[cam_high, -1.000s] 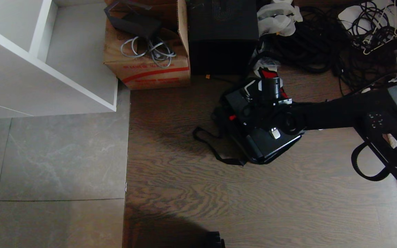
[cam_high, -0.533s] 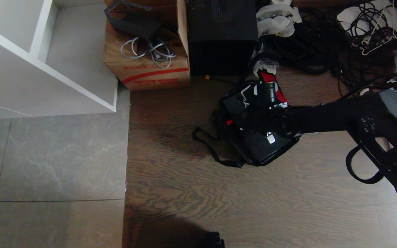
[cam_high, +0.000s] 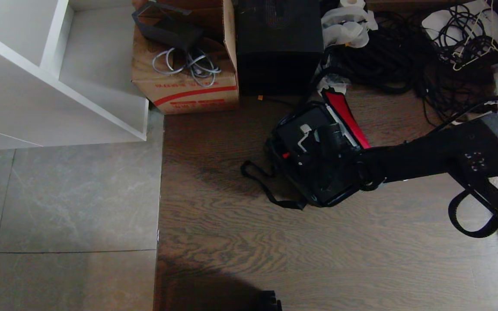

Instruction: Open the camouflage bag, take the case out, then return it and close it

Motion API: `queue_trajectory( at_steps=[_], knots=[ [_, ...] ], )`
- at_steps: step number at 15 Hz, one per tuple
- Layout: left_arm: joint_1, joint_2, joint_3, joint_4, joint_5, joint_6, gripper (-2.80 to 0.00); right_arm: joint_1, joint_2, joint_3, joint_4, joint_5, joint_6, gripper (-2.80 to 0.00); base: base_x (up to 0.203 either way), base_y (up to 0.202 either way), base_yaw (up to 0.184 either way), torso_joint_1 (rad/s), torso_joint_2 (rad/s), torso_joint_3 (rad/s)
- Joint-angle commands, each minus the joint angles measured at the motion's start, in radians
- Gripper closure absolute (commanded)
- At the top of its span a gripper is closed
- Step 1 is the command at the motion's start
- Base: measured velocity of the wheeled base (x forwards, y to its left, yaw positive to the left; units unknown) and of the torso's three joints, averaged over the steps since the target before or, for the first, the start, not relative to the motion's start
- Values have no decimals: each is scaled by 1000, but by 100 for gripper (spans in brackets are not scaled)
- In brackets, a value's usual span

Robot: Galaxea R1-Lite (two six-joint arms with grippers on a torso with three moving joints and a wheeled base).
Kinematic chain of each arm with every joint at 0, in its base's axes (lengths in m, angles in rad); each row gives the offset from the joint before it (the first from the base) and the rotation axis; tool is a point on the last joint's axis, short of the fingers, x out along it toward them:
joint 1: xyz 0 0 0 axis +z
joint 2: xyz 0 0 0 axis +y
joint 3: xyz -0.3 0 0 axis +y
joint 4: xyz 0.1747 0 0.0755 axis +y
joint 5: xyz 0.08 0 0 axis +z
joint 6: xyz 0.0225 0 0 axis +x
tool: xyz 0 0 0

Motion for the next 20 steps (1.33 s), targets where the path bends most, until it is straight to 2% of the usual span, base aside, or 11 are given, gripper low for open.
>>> queue_trajectory(
  at_steps=[1, 3, 4, 6, 9, 11, 14, 16, 18, 20],
  knots=[
    [0, 0, 10, -1, 0, -1, 0, 37, -94, 99, 2, 11, -2, -280, 0, 0, 0, 0, 0, 0],
    [0, 0, 9, -1, 1, -1, 0, 52, -165, 150, 4, 14, -2, -280, 0, 0, 0, 0, 0, 0],
    [0, 0, 11, -1, 0, -1, 0, 54, -215, 182, 5, 20, -3, 0, 0, 0, 0, 0, 0, 0],
    [0, 0, 11, -1, 0, -1, 0, 54, -323, 279, 4, 25, -1, 0, 0, 0, 0, 0, 0, 0],
    [0, 0, 11, -1, 2, -1, 0, 49, -523, 513, 3, 16, 12, 0, 0, 0, 0, 0, 0, 0],
    [0, 0, 11, -1, 0, -1, 0, 37, -663, 650, -1, -41, 16, 0, 0, 0, 0, 0, 0, 0],
    [0, 0, 11, -1, 1, -1, 0, 13, -867, 803, 11, -177, 23, 0, 0, 0, 0, 0, 0, 0],
    [0, 0, 10, -1, 1, -1, 0, -48, -1038, 891, 49, -199, 66, 0, 0, 0, 0, 0, 0, 0],
    [0, 0, 10, -1, 0, -1, 0, -109, -1244, 986, 143, -157, 153, 0, 0, 0, 0, 0, 0, 0],
    [0, 0, 11, -1, 0, -1, 0, -207, -1443, 1083, 257, -13, 294, 0, 0, 0, 0, 0, 0, 0]
  ],
)
